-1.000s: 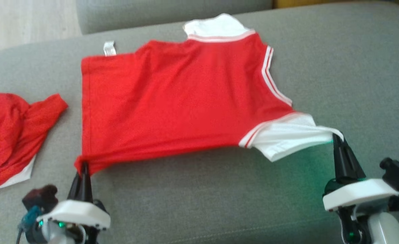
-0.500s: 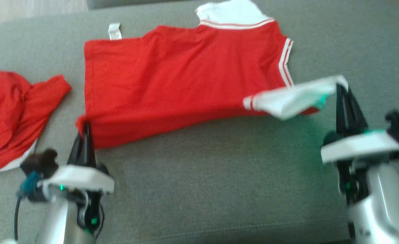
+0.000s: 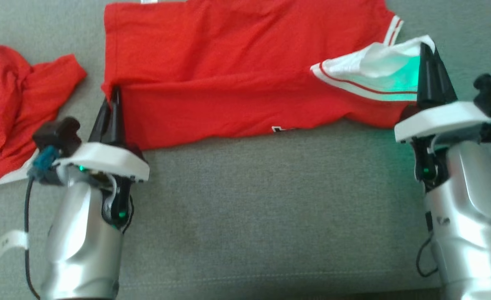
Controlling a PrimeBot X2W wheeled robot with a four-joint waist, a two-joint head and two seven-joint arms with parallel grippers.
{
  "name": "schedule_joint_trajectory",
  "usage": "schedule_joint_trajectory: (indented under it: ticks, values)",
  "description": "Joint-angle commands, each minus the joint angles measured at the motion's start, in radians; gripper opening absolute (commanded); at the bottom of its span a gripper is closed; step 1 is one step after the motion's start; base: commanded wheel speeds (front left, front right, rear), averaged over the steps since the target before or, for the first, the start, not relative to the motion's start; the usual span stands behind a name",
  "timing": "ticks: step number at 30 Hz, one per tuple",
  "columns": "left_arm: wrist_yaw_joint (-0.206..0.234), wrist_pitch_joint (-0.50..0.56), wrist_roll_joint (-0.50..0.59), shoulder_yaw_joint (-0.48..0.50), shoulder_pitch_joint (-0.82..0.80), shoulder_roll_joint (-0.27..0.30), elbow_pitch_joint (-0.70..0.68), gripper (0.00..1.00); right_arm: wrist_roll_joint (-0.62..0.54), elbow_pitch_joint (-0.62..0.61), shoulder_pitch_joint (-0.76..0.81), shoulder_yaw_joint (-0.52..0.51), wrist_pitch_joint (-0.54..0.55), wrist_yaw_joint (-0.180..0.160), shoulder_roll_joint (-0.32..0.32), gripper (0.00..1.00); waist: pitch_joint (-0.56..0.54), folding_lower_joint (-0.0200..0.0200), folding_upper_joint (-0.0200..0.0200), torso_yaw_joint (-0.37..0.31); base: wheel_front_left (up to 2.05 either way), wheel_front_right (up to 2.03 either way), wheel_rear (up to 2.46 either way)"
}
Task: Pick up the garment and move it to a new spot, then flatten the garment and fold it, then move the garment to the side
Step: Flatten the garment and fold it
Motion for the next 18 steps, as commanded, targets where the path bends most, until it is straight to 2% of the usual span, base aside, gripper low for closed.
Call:
schedule_joint_trajectory:
  ticks: [1, 3, 4, 5, 6, 7, 8, 18]
  values:
    - [-0.005, -0.005, 0.009, 0.028, -0.028, 0.021, -0.017, 0.00, -0.012, -0.009, -0.035, 0.016, -0.019, 0.007, 0.001, 0.00, 0.019, 0.0001, 0.0000, 0.012, 0.00, 0.00, 0.00]
    - [-0.007, -0.005, 0.018, 0.028, -0.045, 0.021, -0.002, 0.00, -0.031, 0.033, -0.060, 0.014, -0.034, 0.007, 0.000, 0.00, 0.028, 0.0001, 0.0000, 0.017, 0.00, 0.00, 0.00]
    - [-0.007, -0.005, 0.019, 0.028, -0.050, 0.021, 0.006, 0.22, -0.037, 0.053, -0.071, 0.013, -0.042, 0.007, 0.000, 0.00, 0.030, 0.0001, 0.0000, 0.018, 0.00, 0.00, 0.00]
    - [-0.008, -0.005, 0.018, 0.027, -0.054, 0.021, 0.011, 0.55, -0.043, 0.073, -0.079, 0.009, -0.049, 0.007, 0.001, 0.00, 0.031, 0.0001, 0.0000, 0.020, 0.00, 0.00, 0.00]
    - [-0.008, -0.005, 0.018, 0.025, -0.055, 0.021, 0.014, 1.00, -0.053, 0.092, -0.087, 0.007, -0.054, 0.007, 0.001, 0.00, 0.031, 0.0001, 0.0000, 0.022, 0.00, 0.00, 0.00]
    - [-0.009, -0.005, 0.017, 0.022, -0.054, 0.021, 0.016, 1.00, -0.058, 0.108, -0.093, 0.000, -0.060, 0.007, 0.002, 0.42, 0.030, 0.0001, 0.0000, 0.023, 0.00, 0.00, 0.00]
    - [-0.008, -0.005, 0.014, 0.020, -0.051, 0.021, 0.018, 1.00, -0.060, 0.121, -0.096, -0.008, -0.065, 0.007, 0.003, 1.00, 0.028, 0.0001, 0.0000, 0.024, 0.00, 0.00, 0.00]
    - [0.030, -0.005, -0.025, -0.014, 0.090, 0.021, -0.063, 1.00, -0.065, 0.114, -0.002, -0.029, -0.087, 0.007, 0.011, 1.00, -0.036, 0.0001, 0.0000, 0.026, 0.00, 0.00, 0.00]
